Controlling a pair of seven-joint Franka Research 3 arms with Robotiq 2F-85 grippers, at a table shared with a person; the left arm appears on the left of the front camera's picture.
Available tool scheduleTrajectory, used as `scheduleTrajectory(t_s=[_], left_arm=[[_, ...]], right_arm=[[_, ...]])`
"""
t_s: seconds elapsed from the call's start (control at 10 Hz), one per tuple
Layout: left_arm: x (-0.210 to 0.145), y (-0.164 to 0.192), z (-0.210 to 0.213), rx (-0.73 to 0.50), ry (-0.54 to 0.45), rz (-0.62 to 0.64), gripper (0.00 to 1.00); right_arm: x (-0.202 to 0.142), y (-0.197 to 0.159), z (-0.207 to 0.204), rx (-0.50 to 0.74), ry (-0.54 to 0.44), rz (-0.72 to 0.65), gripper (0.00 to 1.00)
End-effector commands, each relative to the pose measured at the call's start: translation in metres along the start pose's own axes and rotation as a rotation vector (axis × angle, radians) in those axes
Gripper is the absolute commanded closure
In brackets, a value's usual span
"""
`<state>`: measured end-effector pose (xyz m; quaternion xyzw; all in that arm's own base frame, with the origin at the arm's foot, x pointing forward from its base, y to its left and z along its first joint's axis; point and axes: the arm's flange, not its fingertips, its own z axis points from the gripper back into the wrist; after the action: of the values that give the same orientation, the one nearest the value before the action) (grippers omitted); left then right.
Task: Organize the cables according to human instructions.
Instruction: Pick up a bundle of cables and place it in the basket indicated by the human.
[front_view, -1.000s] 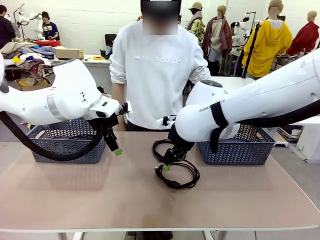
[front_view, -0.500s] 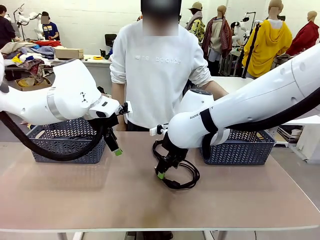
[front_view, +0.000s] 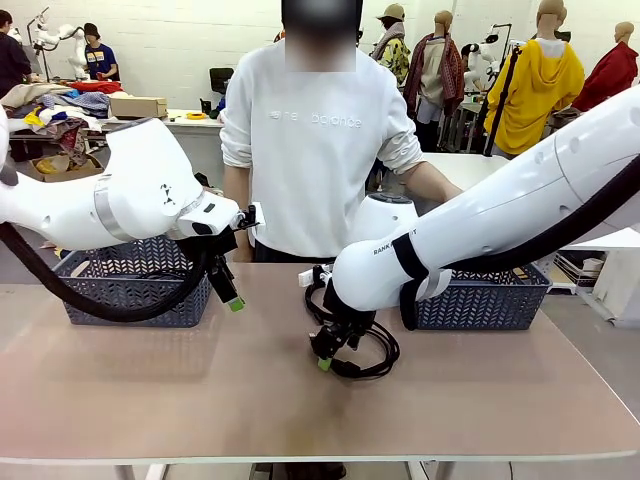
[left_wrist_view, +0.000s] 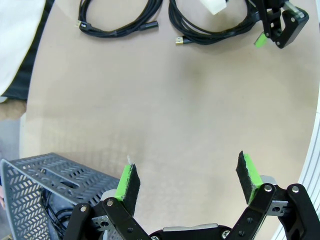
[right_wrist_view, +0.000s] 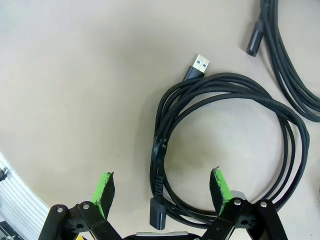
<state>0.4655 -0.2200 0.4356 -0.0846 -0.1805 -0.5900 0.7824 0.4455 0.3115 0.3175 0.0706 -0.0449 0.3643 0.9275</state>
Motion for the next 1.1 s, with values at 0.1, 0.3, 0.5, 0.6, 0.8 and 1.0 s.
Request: scheduleTrajectory(t_s=[0.1,0.3,0.5,0.6,0.8,1.0], left_arm=[[0.000,0.002,0.002,0.004,0.004,-0.002,0.00],[0.000,0.002,0.002,0.004,0.004,-0.002,0.00],[0.000,0.002,0.002,0.004,0.004,-0.002,0.00],[0.000,0.002,0.002,0.004,0.004,-0.002,0.00],[0.000,0.002,0.002,0.004,0.004,-0.002,0.00],[0.000,0.002,0.002,0.004,0.004,-0.002,0.00]], right_arm=[[0.018,0.002,-0.002,-0.037,0.044,-0.018,0.00],[0.022,0.005,-0.004,-0.058,0.051,-0.008,0.00],[0.025,0.007,-0.005,-0.066,0.061,-0.004,0.00],[0.027,0.008,-0.007,-0.070,0.066,-0.002,0.00],[0.029,0.011,-0.008,-0.071,0.071,0.003,0.00],[0.031,0.013,-0.011,-0.076,0.079,0.008,0.00]])
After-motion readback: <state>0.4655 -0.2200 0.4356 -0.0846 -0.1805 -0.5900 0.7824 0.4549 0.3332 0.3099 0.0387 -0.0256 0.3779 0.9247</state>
